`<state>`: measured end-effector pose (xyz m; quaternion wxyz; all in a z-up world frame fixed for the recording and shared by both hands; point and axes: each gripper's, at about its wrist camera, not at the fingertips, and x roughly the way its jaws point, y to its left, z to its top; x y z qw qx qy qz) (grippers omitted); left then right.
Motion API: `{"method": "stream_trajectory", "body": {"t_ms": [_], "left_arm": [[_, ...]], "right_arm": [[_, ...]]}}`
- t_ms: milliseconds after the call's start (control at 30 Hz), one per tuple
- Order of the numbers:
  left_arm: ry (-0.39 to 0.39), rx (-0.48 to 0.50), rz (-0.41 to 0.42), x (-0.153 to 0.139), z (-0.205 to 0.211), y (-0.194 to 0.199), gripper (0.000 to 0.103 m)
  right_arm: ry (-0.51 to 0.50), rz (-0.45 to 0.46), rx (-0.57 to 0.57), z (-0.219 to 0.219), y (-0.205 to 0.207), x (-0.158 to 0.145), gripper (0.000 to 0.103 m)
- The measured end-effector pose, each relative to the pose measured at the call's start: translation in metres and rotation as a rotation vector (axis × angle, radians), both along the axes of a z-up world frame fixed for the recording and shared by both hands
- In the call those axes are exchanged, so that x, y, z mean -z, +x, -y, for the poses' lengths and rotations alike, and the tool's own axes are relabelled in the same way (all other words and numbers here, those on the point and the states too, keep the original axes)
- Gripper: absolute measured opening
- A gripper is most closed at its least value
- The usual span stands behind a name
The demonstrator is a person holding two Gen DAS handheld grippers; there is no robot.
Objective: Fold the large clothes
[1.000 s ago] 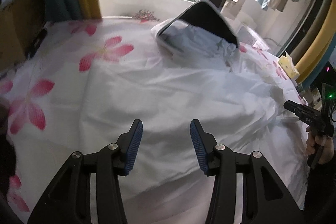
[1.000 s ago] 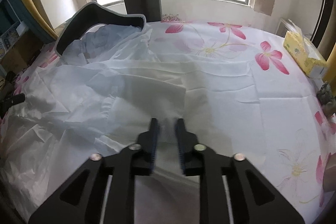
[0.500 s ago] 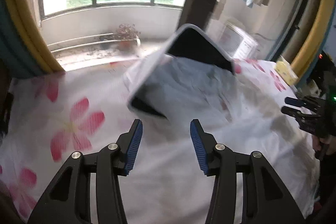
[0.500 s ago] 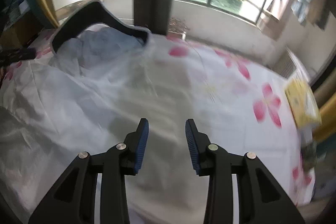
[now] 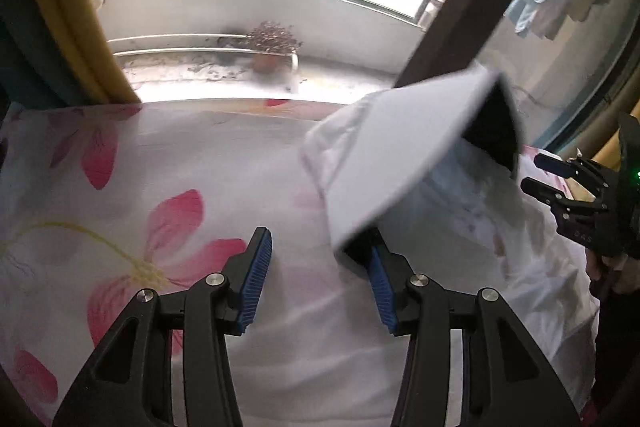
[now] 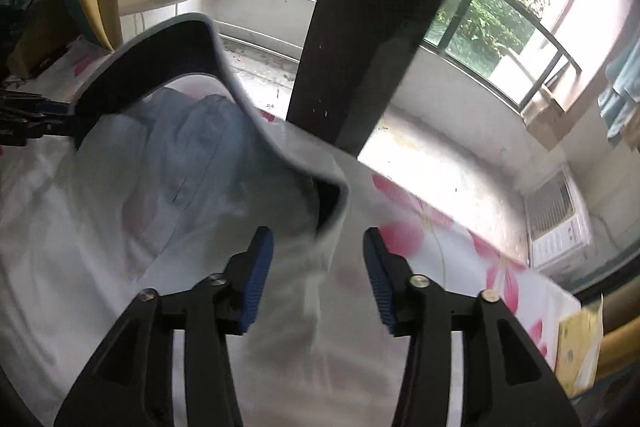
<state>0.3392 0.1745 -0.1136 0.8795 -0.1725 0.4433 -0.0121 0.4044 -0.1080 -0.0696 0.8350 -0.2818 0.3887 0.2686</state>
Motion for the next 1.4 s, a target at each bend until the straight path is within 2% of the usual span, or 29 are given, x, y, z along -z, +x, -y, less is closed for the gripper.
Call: {"method": "stream_trajectory", "body": {"t_ms": [200,233,267,300,367,533,633,833,900,1000,1067,1167,1233,1267,1333,1400], "left_arm": [[-0.021,0.002,0.027,0.001,-0.006,0.006,0.050],[-0.015,0.004,0.034,0.002,-0.005,0.008,0.050],[-0.013,0.005,0.040,0.002,-0.004,0.009,0.050],[-0.012,0.006,0.041,0.002,-0.002,0.010,0.050],[-0.017,0.016,0.047,-0.001,-0.001,0.010,0.050],[-0.088,0.006,0.132,-0.014,-0.005,0.000,0.050],[-0.084,0.006,0.166,-0.023,-0.002,-0.002,0.050],[-0.070,0.033,0.236,-0.050,0.012,0.014,0.050],[-0.038,0.057,0.244,-0.058,0.020,0.022,0.050],[0.024,0.093,0.240,-0.061,0.032,0.040,0.050],[0.013,0.095,0.236,-0.062,0.035,0.052,0.050],[-0.006,0.114,0.234,-0.065,0.044,0.072,0.050],[-0.009,0.143,0.237,-0.064,0.052,0.079,0.050],[0.002,0.162,0.232,-0.062,0.056,0.082,0.051],[0.035,0.181,0.213,-0.052,0.064,0.085,0.054],[0.035,0.209,0.172,-0.039,0.068,0.083,0.056]], "right_arm": [[-0.012,0.001,0.005,-0.007,0.036,0.018,0.052],[0.008,0.018,-0.011,-0.004,0.035,0.016,0.047],[0.014,0.038,-0.023,-0.002,0.033,0.015,0.032],[0.001,0.052,-0.026,0.000,0.031,0.016,0.003],[-0.007,0.067,-0.004,0.006,0.030,0.016,0.003],[-0.034,0.070,0.062,0.035,0.016,0.013,0.003],[-0.044,0.076,0.101,0.050,0.007,0.014,0.004],[0.038,0.009,0.123,0.062,0.004,0.007,0.009],[0.068,-0.008,0.129,0.064,0.002,0.000,0.011],[0.048,0.039,0.104,0.057,-0.012,-0.014,0.012],[0.071,0.052,0.054,0.053,-0.020,-0.024,0.014],[0.137,0.058,0.025,0.049,-0.022,-0.040,0.028],[0.173,0.064,0.044,0.048,-0.012,-0.046,0.057],[0.182,0.070,0.062,0.047,-0.005,-0.047,0.062],[0.199,0.083,0.083,0.043,0.010,-0.045,0.070],[0.182,0.038,0.072,0.035,0.026,-0.032,0.071]]}}
